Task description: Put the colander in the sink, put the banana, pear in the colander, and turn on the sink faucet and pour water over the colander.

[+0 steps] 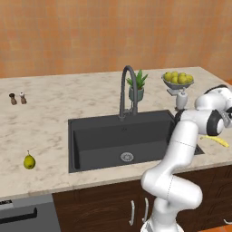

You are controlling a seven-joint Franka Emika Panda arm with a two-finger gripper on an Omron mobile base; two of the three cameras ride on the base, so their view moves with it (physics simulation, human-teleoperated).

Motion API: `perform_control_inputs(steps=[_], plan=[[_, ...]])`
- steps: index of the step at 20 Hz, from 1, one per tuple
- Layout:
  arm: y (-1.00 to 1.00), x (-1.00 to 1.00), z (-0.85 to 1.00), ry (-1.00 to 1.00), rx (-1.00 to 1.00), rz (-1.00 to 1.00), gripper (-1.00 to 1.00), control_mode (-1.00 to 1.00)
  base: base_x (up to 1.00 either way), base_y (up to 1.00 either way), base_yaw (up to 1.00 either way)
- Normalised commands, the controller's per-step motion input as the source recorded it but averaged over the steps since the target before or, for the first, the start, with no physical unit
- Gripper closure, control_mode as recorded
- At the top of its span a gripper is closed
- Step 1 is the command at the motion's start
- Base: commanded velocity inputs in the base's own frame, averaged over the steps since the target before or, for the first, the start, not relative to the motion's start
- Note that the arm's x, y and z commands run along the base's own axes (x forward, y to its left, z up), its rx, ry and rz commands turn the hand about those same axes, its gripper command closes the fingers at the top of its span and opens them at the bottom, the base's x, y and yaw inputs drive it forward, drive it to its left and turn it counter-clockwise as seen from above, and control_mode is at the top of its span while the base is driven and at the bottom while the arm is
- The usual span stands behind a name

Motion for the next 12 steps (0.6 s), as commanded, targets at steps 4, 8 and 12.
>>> perform_control_inputs(steps=[4,8,12], plan=[[0.65,0.0,-0.02,0.0,-0.2,-0.06,1.0,-1.0,0.0,0.0,0.0],[0.44,-0.28,0.07,-0.02,-0.13,-0.1,1.0,-1.0,0.0,0.0,0.0],[0.05,-1.0,0.38,-0.19,-0.02,-0.11,1.0,-1.0,0.0,0.0,0.0]])
